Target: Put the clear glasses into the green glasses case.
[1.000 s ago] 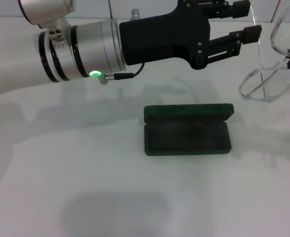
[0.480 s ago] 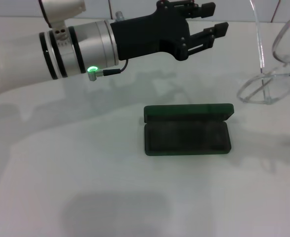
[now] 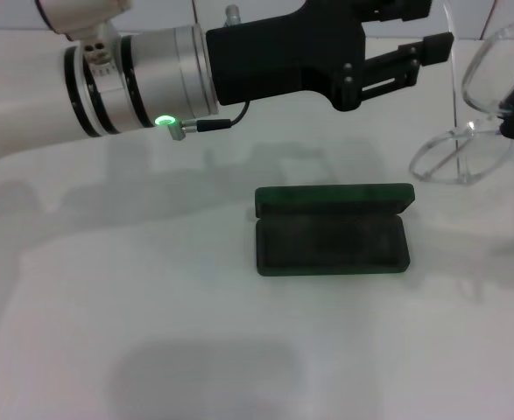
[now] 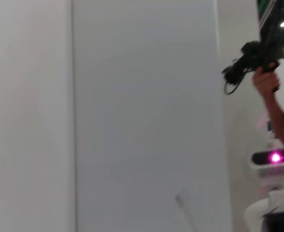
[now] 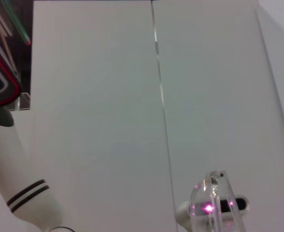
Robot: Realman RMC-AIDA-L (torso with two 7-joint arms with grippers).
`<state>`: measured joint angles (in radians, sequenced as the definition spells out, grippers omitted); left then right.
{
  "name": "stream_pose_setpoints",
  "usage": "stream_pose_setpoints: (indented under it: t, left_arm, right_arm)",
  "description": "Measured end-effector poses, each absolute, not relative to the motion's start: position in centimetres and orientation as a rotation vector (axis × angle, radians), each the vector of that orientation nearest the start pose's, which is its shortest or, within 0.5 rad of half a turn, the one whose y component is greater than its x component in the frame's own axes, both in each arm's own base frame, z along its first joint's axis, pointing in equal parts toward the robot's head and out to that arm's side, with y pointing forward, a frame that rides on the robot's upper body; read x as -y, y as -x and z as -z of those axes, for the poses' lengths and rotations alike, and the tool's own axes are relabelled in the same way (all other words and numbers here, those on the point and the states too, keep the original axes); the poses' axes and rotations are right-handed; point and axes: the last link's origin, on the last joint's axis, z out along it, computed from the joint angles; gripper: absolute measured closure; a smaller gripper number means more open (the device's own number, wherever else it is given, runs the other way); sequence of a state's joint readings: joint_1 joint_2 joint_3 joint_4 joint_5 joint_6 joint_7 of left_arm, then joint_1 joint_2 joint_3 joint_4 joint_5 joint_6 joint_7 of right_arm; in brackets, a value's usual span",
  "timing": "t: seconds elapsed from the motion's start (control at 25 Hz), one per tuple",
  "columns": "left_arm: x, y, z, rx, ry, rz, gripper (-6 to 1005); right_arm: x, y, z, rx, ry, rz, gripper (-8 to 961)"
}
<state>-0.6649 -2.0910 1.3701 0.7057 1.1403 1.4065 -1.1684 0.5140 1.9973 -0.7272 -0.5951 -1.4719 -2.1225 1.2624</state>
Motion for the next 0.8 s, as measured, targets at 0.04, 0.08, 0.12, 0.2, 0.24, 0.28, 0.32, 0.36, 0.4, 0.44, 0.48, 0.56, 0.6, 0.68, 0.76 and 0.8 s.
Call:
stream_pose_setpoints:
  t: [0.04,0.08,0.12,0.2,0.24,0.28,0.32,0.36,0.4,0.44,0.48,0.56,0.6,0.68,0.76,0.8]
  left_arm:
    - [-35.5,10.0,3.1,-0.010,2.694,1.297,494]
    - [-35.3,10.0,3.1,-0.014,2.700,1.310,494]
    - [-35.2,9.9,3.1,-0.015,2.703,1.317,494]
    - [-35.2,9.9,3.1,-0.016,2.707,1.324,494]
    - [-35.2,9.8,3.1,-0.016,2.708,1.325,494]
    - [-35.2,9.8,3.1,-0.016,2.707,1.324,494]
    - [-35.3,9.8,3.1,-0.013,2.705,1.320,494]
    - [-35.4,9.9,3.1,-0.007,2.699,1.311,494]
    - [-35.6,10.0,3.2,-0.001,2.693,1.301,494]
    - [-35.8,10.1,3.2,0.011,2.682,1.285,494]
    - [-36.1,10.3,3.3,0.025,2.670,1.264,494]
    - [-36.6,10.6,3.5,0.053,2.653,1.220,494]
    - [-36.8,10.9,3.5,0.065,2.646,1.199,494]
    - [-37.0,11.2,3.6,0.081,2.638,1.174,494]
    - [-37.1,11.4,3.8,0.089,2.638,1.158,494]
    - [-37.1,11.4,3.8,0.089,2.640,1.154,493]
  right_arm:
    - [-28.7,-20.8,-7.5,-0.050,2.644,-1.590,893]
    - [-28.8,-20.8,-7.5,-0.057,2.641,-1.583,893]
    - [-28.9,-20.8,-7.5,-0.060,2.639,-1.578,893]
    - [-28.9,-20.9,-7.6,-0.062,2.639,-1.573,893]
    - [-28.9,-20.9,-7.6,-0.063,2.639,-1.571,893]
    - [-28.9,-20.9,-7.6,-0.063,2.639,-1.571,893]
    - [-28.9,-20.9,-7.6,-0.062,2.641,-1.571,893]
    - [-28.9,-20.9,-7.6,-0.061,2.644,-1.571,893]
    - [-28.8,-20.9,-7.6,-0.058,2.651,-1.573,893]
    - [-28.8,-20.8,-7.5,-0.056,2.654,-1.574,893]
    - [-28.7,-20.8,-7.5,-0.050,2.660,-1.578,893]
    - [-28.4,-20.8,-7.5,-0.023,2.657,-1.591,893]
    - [-28.3,-20.8,-7.5,-0.011,2.654,-1.598,893]
    - [-28.1,-20.8,-7.5,0.001,2.654,-1.606,893]
    - [-28.1,-20.8,-7.5,0.000,2.658,-1.605,893]
    - [-28.1,-20.8,-7.4,-0.001,2.662,-1.604,893]
